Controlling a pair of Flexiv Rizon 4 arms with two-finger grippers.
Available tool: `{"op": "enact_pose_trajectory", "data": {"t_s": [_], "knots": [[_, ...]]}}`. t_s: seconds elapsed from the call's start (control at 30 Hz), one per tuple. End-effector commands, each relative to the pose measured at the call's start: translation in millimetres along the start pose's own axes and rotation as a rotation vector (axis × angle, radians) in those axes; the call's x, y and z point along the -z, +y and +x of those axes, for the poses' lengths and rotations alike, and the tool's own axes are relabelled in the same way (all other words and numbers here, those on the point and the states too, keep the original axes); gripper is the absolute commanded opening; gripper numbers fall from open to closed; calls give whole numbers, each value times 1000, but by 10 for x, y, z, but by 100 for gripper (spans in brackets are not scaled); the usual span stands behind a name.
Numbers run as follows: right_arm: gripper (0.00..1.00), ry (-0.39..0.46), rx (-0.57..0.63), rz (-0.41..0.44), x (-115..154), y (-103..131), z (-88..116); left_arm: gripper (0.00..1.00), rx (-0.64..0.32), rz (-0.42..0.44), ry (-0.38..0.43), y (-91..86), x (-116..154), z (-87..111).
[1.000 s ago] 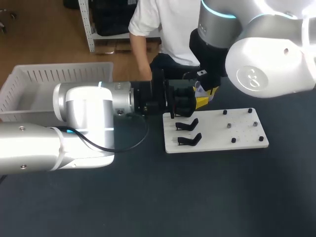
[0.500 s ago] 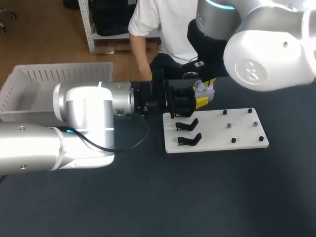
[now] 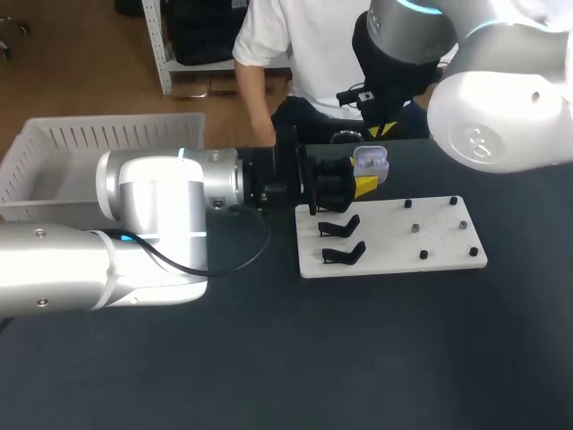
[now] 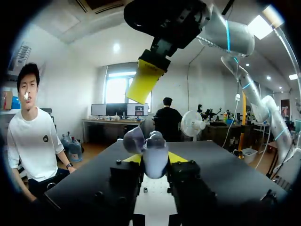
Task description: Pick up each earbud case from the left stands, insert the matching earbuds, close the lid, and place the case in the box.
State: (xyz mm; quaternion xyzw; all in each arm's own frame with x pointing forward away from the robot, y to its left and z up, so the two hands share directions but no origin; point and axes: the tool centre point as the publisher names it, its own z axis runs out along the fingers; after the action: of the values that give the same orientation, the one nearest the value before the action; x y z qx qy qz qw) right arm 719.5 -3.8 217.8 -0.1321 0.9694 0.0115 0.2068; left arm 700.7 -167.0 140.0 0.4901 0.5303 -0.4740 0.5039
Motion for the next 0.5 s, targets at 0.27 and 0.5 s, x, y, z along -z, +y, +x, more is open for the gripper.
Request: {"op": "enact_pose_trajectory", "data": {"t_s": [0.27, 0.5], "knots": [[29, -15, -44, 1, -323, -30, -207, 0, -4, -6, -5, -12, -2, 10], [27, 24, -71, -4, -459, -76, -170, 0, -4, -6, -5, -12, -2, 10]]}}
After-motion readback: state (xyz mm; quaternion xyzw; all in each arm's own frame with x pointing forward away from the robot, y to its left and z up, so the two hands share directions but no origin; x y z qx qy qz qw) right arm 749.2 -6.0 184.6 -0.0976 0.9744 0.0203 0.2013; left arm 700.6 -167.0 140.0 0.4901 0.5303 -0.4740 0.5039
